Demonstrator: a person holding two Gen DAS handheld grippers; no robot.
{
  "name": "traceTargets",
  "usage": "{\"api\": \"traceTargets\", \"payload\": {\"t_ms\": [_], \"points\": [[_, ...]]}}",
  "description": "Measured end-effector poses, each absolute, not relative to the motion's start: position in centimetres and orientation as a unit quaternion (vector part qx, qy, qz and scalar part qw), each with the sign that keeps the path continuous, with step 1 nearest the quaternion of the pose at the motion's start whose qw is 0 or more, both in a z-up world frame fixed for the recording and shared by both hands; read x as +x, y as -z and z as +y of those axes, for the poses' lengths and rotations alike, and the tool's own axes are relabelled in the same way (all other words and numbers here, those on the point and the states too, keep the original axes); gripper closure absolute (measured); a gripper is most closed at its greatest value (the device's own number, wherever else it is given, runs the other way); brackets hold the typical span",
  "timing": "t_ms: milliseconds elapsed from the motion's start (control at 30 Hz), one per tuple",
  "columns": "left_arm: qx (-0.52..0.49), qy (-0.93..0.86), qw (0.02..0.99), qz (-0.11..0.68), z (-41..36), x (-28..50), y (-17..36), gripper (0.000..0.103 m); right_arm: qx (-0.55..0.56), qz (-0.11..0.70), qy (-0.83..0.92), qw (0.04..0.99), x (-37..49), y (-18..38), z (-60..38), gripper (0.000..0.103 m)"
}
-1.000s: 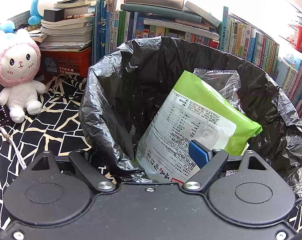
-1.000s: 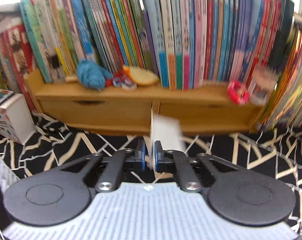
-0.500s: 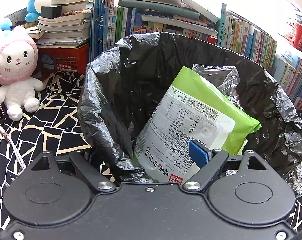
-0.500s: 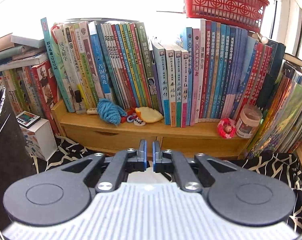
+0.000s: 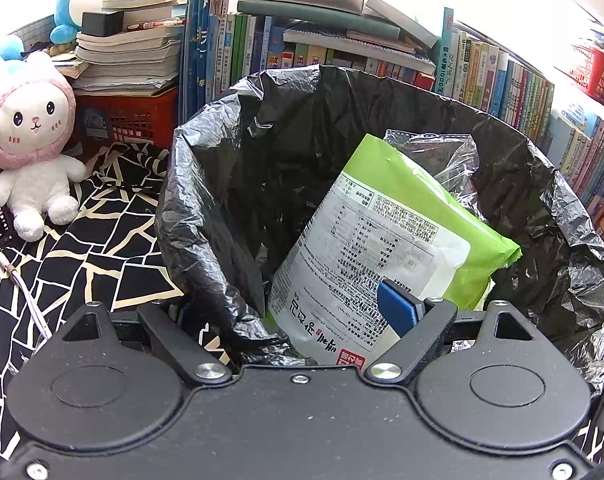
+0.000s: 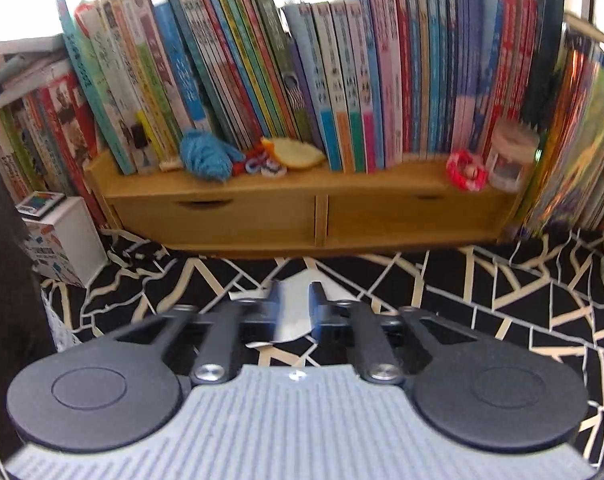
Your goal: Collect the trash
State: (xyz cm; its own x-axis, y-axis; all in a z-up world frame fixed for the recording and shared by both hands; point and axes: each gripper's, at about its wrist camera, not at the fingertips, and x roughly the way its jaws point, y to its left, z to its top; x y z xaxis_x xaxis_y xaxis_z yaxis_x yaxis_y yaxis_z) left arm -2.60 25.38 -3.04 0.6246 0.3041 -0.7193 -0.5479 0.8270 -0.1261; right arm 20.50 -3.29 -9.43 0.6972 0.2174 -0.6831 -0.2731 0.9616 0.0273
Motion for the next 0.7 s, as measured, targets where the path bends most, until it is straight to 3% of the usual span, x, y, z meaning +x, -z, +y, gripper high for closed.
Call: {"api": "traceTargets", "payload": {"t_ms": [67,167,267,300,700], "points": [[-0.169,-0.241,0.885,0.360,25.4,-2.6,3.0,0.017,-0.031,0.371,-0.131,0.919,20.9,10.6,-3.5,0.023],[-0.171,-0.242,0.885,0.359,25.4,-2.6,3.0,0.017,-0.028,0.382,-0.121,0.916,21.6,12.6,-3.5,0.013],[-0.173,-0.243,0.886,0.356,25.5,-2.6,3.0,0.017,-0.040,0.395,-0.118,0.910,22.7,14.7,-2.8,0.009],[-0.174,-0.243,0.886,0.355,25.5,-2.6,3.0,0.017,-0.048,0.395,-0.117,0.910,23.0,15.3,-2.6,0.002],[-0.179,-0.240,0.890,0.344,26.0,-2.6,3.0,0.017,-0.080,0.403,-0.095,0.907,28.3,19.5,-0.2,0.000]]}}
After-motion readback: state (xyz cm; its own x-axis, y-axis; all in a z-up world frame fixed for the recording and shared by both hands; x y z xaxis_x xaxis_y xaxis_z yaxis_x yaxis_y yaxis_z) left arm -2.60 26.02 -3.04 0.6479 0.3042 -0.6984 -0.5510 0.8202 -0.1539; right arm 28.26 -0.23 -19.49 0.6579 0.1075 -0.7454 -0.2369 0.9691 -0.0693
